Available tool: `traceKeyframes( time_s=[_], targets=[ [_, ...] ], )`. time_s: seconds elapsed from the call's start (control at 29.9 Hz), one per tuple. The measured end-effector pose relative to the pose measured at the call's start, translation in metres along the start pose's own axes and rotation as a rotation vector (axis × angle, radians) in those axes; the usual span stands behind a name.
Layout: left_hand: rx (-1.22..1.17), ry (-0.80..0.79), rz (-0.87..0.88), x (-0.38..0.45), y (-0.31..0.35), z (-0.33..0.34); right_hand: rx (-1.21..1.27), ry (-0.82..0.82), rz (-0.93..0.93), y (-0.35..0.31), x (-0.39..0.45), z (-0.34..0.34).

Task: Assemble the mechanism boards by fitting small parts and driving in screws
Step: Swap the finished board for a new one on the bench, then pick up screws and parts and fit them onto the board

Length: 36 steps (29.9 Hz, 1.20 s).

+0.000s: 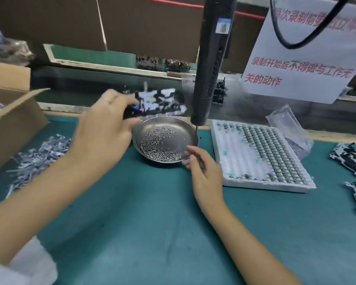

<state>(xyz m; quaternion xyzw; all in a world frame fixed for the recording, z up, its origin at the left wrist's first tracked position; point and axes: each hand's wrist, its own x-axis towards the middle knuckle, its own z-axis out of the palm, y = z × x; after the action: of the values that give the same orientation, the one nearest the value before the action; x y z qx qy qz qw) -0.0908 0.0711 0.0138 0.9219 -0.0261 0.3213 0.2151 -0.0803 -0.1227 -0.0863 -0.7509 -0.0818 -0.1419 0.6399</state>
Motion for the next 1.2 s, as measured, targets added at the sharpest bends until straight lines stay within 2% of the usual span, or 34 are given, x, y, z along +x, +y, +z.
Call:
traceKeyframes(
  time_s=[0.13,0.27,0.43,0.53,0.6,0.67,0.77,0.87,0.94,1.2],
  targets=[
    [0.066,-0.063,0.042,-0.059,-0.009,-0.016,0.015,-0.03,0.082,-0.001,0.001,0.001],
    [-0.026,-0.187,0.22,-0.107,-0.01,-0.012,-0.096,-0.093,0.034,-0.002,0.001,-0.003],
    [-0.006,-0.291,0.327,-0.12,-0.019,0.005,-0.078,-0.065,0.048,-0.003,-0.001,-0.01],
    [0.001,-0.287,0.435,-0.117,-0.03,0.014,-0.187,-0.082,-0.066,-0.006,-0.006,-0.013],
    [-0.003,-0.234,0.475,-0.113,-0.038,0.016,-0.308,-0.185,-0.159,-0.011,-0.009,-0.014],
    [0.035,-0.123,0.425,-0.106,-0.048,0.014,-0.457,-0.356,-0.285,-0.015,-0.014,-0.012],
    [0.248,0.003,0.21,-0.093,-0.072,0.009,-0.699,-0.562,-0.465,-0.016,-0.02,-0.009],
    [0.408,-0.076,-0.063,-0.083,-0.093,0.006,-0.768,-0.582,-0.523,-0.014,-0.021,-0.007],
    [0.453,-0.126,-0.176,-0.079,-0.099,0.008,-0.762,-0.575,-0.549,-0.012,-0.02,-0.007],
    [0.528,-0.129,-0.246,-0.073,-0.102,0.019,-0.716,-0.616,-0.485,-0.011,-0.019,-0.005]
  ],
)
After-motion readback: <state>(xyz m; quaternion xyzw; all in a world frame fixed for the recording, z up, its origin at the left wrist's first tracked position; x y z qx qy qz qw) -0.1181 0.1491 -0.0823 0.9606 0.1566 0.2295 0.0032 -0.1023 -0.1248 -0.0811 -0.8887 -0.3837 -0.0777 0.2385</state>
